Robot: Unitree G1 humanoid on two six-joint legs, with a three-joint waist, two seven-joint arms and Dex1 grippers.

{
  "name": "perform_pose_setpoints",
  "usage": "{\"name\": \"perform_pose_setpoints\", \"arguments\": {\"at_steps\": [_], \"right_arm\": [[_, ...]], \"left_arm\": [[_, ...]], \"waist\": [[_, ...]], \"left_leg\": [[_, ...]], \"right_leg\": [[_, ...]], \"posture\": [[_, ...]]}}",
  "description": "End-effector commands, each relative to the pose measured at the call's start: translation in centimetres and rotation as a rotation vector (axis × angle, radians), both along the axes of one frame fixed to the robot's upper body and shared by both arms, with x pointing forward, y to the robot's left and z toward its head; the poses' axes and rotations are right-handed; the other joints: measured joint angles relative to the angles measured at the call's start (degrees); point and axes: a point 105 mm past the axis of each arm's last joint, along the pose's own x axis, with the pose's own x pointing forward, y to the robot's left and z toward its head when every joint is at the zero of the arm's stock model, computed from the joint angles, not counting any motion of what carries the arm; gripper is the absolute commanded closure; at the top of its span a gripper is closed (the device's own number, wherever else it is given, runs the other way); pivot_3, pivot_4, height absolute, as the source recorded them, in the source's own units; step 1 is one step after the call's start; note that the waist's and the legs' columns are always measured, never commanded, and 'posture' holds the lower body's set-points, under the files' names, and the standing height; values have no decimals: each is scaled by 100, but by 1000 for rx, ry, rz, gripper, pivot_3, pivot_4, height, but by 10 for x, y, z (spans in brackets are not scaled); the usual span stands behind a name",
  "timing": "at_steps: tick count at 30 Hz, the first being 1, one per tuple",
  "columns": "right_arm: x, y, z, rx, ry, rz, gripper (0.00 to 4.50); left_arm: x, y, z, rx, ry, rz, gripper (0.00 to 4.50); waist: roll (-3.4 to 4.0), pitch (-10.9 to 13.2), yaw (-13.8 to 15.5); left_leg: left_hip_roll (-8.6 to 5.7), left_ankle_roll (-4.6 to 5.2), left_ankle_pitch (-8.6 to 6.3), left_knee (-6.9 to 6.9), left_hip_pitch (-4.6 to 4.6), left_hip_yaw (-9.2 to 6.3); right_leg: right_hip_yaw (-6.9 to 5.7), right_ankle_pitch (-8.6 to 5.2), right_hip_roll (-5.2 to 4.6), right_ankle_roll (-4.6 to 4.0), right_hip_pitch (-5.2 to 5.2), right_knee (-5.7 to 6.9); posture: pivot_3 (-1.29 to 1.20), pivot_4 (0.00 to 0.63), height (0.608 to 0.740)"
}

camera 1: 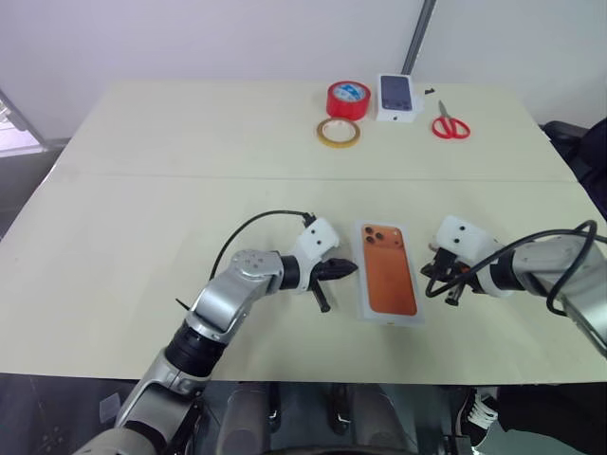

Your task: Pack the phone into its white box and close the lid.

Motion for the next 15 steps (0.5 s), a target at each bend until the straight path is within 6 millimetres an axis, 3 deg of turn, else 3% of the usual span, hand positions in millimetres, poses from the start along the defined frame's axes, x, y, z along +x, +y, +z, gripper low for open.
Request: {"name": "perform_pose_setpoints", "arguments": {"at_steps": [1,7,12,15], "right_arm": [[-1,3,21,6,-80,45,4474],[-13,8,27,63,-68,126,4474],[-36,21,10,110,13,211,4474],[-41,23,-3,120,46,179,4474]], "left_arm": [[-2,1,12,-31,-40,-14,4500],[12,12,30,-104,-43,56,4500],[14,-6,40,-107,-76,12,4500],[17,-17,28,-33,-81,-7,4500]], "waist": [[0,0,0],[0,0,3],[-1,0,36],[-2,-1,60]], "left_leg": [[0,0,0,0,0,0],[1,0,0,0,1,0],[-3,0,0,4,1,-2],[-6,1,0,8,2,-3]], "right_leg": [[0,0,0,0,0,0],[0,2,1,4,0,1],[0,1,0,8,6,0],[0,1,1,7,9,0]], "posture": [[0,150,736],[0,150,736],[0,150,736],[0,150,736]]}}
